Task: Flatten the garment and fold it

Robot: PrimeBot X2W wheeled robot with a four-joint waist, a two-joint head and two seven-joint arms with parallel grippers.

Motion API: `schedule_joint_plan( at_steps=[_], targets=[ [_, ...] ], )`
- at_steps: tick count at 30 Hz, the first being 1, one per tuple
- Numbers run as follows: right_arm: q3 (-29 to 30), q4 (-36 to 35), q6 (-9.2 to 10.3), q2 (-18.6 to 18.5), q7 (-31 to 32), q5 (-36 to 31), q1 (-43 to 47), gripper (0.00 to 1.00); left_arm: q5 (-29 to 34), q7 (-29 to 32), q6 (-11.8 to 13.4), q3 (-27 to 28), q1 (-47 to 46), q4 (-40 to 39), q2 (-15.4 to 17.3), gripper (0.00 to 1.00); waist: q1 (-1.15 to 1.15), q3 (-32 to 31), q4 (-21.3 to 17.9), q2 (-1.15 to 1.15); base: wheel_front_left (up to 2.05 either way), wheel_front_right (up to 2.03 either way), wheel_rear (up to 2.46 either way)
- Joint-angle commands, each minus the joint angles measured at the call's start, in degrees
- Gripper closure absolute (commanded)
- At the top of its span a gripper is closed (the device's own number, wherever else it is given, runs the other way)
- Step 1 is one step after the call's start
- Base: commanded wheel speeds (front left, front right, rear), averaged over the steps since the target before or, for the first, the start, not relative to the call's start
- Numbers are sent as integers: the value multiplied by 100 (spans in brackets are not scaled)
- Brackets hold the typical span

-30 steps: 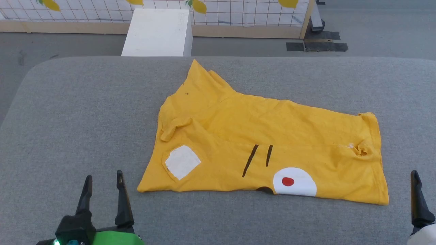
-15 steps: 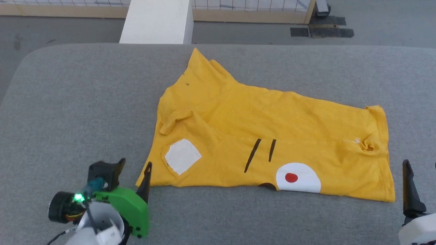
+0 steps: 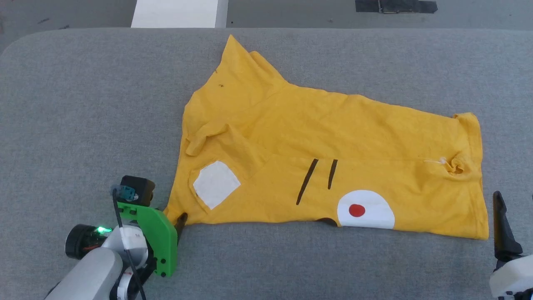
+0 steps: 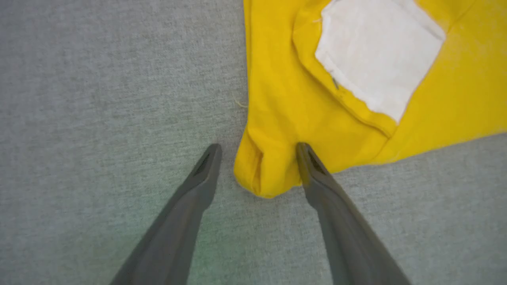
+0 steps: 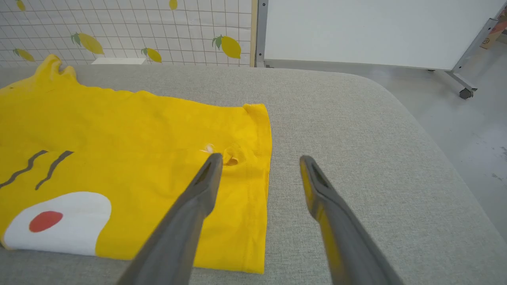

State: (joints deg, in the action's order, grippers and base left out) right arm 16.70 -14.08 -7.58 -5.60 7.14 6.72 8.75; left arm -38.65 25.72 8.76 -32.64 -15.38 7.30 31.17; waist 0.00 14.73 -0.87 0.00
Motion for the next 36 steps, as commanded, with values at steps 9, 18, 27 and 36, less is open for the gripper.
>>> schedule_joint_plan(
  at_steps=[9,18,27,36],
  targets=[
    [-297,87,9,-473,217,56,-433,0,-336,-541,-63,156,277,196,-290,100,0,-252,15,0,0,0,0],
    [-387,750,9,-913,1533,304,-641,0,-327,-1158,252,498,697,-361,-194,100,0,-331,56,0,0,0,0],
    [-288,1367,9,-902,2191,623,-609,0,-188,-1103,425,445,637,-817,-170,100,0,-39,189,0,0,0,0],
    [-508,1866,9,-725,2900,1056,-731,100,-146,-1052,530,473,545,-922,-123,100,0,20,177,0,0,0,0]
  ],
)
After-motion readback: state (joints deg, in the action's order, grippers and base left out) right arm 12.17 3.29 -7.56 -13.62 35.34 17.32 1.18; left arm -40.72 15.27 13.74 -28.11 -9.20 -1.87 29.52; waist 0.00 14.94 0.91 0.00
